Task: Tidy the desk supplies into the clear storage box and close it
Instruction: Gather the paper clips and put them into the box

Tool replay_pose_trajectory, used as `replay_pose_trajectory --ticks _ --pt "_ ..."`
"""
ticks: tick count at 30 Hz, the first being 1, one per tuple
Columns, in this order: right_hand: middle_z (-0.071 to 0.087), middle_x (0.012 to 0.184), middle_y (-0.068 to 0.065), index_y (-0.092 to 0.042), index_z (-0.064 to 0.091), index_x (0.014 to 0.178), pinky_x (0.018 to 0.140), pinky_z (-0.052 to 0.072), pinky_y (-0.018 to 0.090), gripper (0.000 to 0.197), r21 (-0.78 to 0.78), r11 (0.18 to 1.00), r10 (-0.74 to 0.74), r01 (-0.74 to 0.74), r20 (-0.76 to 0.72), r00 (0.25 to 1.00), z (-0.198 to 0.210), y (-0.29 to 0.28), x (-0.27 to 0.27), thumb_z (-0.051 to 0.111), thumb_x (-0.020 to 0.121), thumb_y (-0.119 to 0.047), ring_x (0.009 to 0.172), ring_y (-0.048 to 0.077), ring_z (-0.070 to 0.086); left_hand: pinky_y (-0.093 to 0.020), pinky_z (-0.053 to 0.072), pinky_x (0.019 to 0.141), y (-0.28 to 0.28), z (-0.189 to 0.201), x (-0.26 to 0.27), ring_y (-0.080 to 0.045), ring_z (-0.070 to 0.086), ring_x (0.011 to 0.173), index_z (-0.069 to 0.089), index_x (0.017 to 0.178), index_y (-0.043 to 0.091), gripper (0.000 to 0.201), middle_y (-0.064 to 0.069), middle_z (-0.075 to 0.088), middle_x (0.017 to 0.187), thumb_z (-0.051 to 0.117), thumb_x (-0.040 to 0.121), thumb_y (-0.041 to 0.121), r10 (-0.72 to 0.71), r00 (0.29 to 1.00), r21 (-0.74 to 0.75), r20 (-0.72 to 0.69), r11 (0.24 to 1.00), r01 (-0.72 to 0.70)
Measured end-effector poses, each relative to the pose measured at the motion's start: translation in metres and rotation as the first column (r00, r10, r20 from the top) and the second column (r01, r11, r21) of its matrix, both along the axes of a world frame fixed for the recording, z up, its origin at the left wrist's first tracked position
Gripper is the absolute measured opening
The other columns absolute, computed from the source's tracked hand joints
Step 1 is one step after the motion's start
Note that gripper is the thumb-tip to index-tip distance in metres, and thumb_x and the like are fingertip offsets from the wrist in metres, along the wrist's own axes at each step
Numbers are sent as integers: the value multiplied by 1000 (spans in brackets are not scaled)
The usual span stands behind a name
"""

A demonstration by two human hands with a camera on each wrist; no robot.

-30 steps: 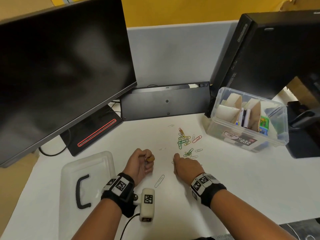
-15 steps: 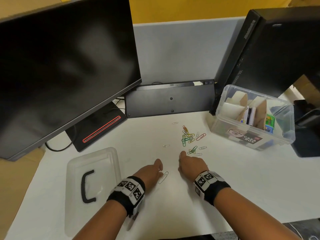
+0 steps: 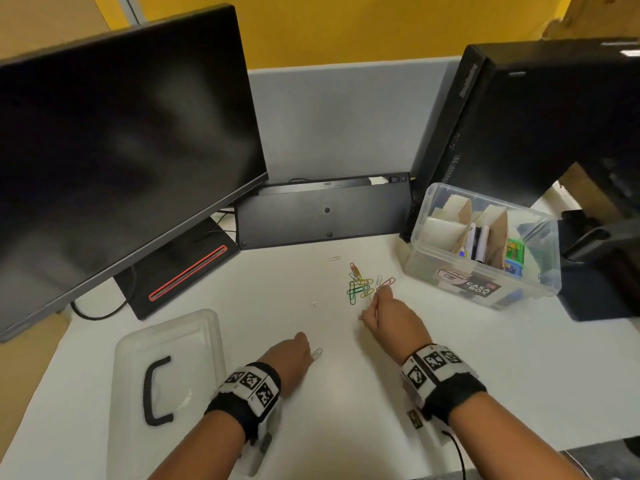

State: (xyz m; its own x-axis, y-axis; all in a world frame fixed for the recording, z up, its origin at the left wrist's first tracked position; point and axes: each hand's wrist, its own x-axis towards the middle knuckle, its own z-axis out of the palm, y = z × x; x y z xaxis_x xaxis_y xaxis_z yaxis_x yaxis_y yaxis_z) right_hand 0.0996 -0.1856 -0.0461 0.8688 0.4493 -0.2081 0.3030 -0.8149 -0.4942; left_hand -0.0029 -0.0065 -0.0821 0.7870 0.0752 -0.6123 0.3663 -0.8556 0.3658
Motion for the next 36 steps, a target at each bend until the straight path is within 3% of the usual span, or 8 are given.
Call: replay_pose_trajectory --ticks 5,11,14,19,22,26,31,36 --pt "47 65 -2 -9 44 91 51 36 20 10 555 814 -296 171 143 945 92 -28 70 41 97 -17 56 11 44 -27 37 63 16 11 -3 -14 47 68 44 94 12 16 0 55 80 36 99 26 163 978 -150 131 978 -142" --pt "40 72 -5 -11 41 91 56 34 23 10 690 635 -519 347 49 853 87 -28 138 36 97 -17 67 13 41 -25 40 65 13 22 16 -13 48 68 46 96 15 15 -3 59 84 36 99 25 245 942 -190 229 960 -204" --pt "37 67 -2 -10 38 95 57 22 30 7 549 736 -518 397 80 851 62 -23 148 34 98 -14 65 20 41 -26 41 65 3 29 24 -14 49 68 46 97 14 16 -6 60 86 36 99 26 249 932 -196 265 960 -200" --pt "49 89 11 -7 46 118 71 42 38 28 -5 953 -297 302 176 939 36 -27 147 39 95 -21 88 31 57 -24 37 61 -8 35 31 -12 46 64 45 99 13 18 -2 57 81 35 100 29 259 926 -200 276 958 -208" --pt "58 119 14 -4 58 120 90 49 40 30 -394 919 22 20 101 995 40 -21 161 41 97 -14 109 33 59 -21 36 59 -10 35 33 -10 45 63 45 99 13 18 1 54 78 36 99 29 254 925 -184 283 961 -208" --pt "46 142 9 -8 44 138 108 34 39 45 -569 815 66 -106 -90 994 58 -16 177 51 97 -26 131 27 44 -19 34 56 -15 33 35 -8 44 60 45 98 13 17 5 51 75 36 99 28 253 920 -175 299 962 -208" --pt "57 127 15 -5 55 123 95 41 37 33 -274 962 -20 -13 -116 993 84 -37 158 37 100 -19 117 31 53 -21 37 59 -26 25 35 -10 44 60 44 97 15 15 2 52 74 37 99 28 249 922 -182 297 962 -202" --pt "57 101 -2 -17 58 103 84 46 31 17 121 989 -121 86 324 938 64 -112 132 44 95 -17 93 15 52 -17 38 56 -54 47 42 -5 49 58 43 94 23 8 8 54 70 40 98 29 299 846 -262 443 945 -197"
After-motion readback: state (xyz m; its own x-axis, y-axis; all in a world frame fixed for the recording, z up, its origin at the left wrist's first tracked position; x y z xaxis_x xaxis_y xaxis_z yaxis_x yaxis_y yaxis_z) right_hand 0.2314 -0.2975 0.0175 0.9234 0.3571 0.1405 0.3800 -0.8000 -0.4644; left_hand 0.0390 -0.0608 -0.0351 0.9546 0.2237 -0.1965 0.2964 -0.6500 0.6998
